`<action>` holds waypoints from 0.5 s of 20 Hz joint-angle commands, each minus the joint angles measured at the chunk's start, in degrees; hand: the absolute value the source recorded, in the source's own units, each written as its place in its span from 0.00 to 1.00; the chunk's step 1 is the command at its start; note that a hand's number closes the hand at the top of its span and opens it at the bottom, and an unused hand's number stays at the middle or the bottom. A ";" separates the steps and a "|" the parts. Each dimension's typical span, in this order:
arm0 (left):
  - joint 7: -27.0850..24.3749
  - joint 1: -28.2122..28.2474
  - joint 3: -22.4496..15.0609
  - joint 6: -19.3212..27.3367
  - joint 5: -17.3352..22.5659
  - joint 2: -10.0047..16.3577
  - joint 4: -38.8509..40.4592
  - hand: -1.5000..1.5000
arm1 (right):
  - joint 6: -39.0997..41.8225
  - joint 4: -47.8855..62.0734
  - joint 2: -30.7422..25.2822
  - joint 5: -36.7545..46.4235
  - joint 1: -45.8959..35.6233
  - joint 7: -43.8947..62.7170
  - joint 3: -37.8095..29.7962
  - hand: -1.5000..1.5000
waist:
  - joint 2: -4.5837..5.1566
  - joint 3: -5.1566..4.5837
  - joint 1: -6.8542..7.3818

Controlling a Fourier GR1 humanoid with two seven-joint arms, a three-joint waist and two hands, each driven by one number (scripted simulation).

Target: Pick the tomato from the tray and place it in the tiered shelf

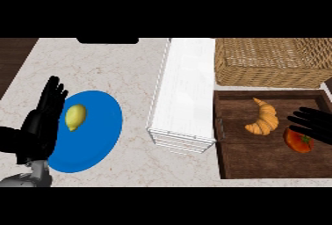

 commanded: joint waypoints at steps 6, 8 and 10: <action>1.52 -0.80 0.25 0.39 -2.36 -2.19 0.44 0.50 | -3.04 10.13 3.97 1.88 -6.94 -8.11 0.74 0.00 | 0.00 0.01 0.01; 2.02 -1.67 3.68 -3.01 0.65 0.63 -0.11 0.50 | -4.12 8.81 4.02 2.87 -5.16 -7.86 1.64 0.00 | -0.06 0.00 -0.09; -0.26 -0.07 -0.61 0.71 -4.21 -3.43 0.16 0.50 | -4.76 7.99 6.30 3.81 -4.33 -5.61 3.23 0.00 | -0.08 -0.01 -0.25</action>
